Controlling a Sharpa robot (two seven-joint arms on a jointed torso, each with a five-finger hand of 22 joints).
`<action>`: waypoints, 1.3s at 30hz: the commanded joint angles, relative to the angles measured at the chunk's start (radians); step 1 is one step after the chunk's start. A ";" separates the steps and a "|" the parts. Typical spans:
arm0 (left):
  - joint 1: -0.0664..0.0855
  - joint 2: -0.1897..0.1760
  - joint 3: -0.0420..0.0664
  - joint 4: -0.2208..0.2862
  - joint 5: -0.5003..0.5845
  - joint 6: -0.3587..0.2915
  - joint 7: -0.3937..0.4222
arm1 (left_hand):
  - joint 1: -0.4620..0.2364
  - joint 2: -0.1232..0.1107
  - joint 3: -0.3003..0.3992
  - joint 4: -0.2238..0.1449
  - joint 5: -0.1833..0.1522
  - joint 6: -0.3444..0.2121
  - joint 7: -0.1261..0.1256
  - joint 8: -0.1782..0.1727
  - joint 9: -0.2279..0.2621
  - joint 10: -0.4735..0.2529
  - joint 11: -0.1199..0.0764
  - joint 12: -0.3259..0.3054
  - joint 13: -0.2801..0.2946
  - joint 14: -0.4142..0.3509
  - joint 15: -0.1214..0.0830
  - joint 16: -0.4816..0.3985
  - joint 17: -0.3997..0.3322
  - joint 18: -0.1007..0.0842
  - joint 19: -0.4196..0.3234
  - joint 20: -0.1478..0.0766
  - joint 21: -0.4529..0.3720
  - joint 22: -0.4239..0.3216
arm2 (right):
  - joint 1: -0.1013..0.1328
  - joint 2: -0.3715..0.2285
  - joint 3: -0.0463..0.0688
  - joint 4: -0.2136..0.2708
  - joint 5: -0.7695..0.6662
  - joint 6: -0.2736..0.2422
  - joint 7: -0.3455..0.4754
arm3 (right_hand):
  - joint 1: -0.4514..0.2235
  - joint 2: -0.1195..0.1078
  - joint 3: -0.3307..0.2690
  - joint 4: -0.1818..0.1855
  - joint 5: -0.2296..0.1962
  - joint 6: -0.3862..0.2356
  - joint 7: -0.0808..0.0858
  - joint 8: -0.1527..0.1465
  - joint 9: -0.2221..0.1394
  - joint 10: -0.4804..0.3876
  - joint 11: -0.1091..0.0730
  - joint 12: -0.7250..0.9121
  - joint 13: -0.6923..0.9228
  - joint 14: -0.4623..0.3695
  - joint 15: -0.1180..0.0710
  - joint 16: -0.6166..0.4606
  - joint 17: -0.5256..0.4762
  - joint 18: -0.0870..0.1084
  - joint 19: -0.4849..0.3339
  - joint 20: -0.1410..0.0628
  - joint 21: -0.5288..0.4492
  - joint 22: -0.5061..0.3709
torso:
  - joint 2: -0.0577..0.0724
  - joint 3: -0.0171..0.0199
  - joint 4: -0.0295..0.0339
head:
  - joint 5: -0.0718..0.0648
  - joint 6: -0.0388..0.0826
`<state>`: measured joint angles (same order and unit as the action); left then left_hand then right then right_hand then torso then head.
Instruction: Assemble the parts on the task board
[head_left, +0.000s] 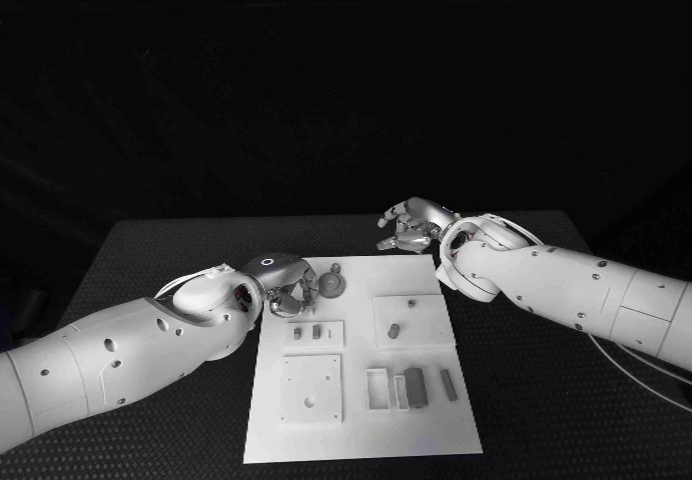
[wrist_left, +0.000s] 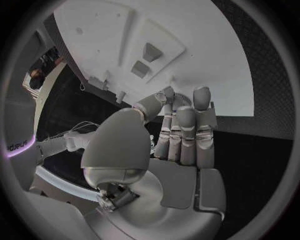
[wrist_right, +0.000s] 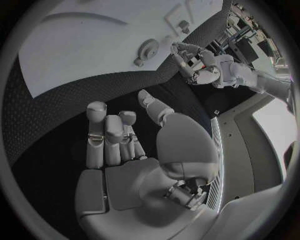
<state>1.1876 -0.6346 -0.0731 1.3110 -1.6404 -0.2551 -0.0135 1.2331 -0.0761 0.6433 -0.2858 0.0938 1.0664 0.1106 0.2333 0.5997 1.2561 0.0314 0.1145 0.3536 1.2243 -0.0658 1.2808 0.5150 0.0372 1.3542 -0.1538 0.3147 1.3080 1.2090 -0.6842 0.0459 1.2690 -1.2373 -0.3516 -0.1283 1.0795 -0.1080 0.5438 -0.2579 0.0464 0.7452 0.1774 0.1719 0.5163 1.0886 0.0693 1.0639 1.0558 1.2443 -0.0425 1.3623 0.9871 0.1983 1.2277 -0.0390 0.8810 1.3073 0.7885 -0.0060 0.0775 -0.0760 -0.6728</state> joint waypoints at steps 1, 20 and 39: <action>0.001 0.006 0.000 -0.004 -0.020 0.036 -0.001 | -0.005 0.009 0.006 -0.001 0.003 0.006 -0.001 0.004 0.001 0.025 0.011 0.001 -0.001 0.003 -0.004 0.003 0.001 0.057 0.001 -0.006 0.000 0.020 | -0.001 0.000 0.000 0.001 -0.002 0.010 0.007 | -0.008 -0.001 0.000 0.008 0.004 0.000 0.008 0.006 -0.002 -0.008 0.000 0.007 -0.002 -0.007 0.001 0.003 -0.001 0.064 0.000 -0.005 -0.006 0.019 | 0.001 -0.0004 -0.0002 | 0.000 0.000; 0.000 0.015 -0.007 -0.013 -0.027 0.054 -0.001 | -0.006 0.010 0.006 -0.001 0.004 0.007 -0.001 0.004 0.001 0.026 0.011 0.000 0.001 0.003 -0.004 0.003 0.002 0.056 0.000 -0.007 -0.001 0.020 | -0.001 0.001 0.000 0.000 -0.002 0.010 0.007 | -0.008 -0.001 0.000 0.008 0.004 0.000 0.008 0.006 -0.002 -0.008 0.000 0.007 -0.002 -0.007 0.001 0.003 -0.001 0.063 0.000 -0.005 -0.007 0.019 | 0.001 0.0007 -0.0015 | 0.003 -0.002; 0.000 0.012 -0.012 -0.008 -0.037 0.088 -0.010 | -0.007 0.010 0.006 -0.001 0.004 0.006 -0.001 0.005 0.001 0.026 0.011 -0.002 0.003 0.002 -0.005 0.002 0.003 0.055 -0.001 -0.008 -0.002 0.019 | -0.001 0.000 0.000 0.000 -0.002 0.010 0.007 | -0.008 -0.001 0.000 0.009 0.004 0.000 0.008 0.007 -0.002 -0.008 0.000 0.007 -0.003 -0.007 0.001 0.003 -0.001 0.063 0.000 -0.005 -0.007 0.019 | 0.001 0.0000 -0.0004 | 0.002 -0.004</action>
<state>1.1884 -0.6229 -0.0840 1.3004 -1.6640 -0.2024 -0.0186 1.2261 -0.0767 0.6426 -0.2866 0.0926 1.0665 0.1107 0.2353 0.5998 1.2704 0.0322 0.1108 0.3560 1.2260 -0.0641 1.2807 0.5166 0.0378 1.3543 -0.1533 0.3147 1.3080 1.2083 -0.6838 0.0459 1.2684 -1.2371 -0.3513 -0.1285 1.0795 -0.1080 0.5466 -0.2551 0.0464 0.7440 0.1787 0.1719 0.5155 1.0866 0.0713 1.0678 1.0549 1.2443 -0.0425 1.3623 0.9871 0.1982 1.2274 -0.0351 0.8810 1.3073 0.7893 -0.0059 0.0768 -0.0742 -0.6763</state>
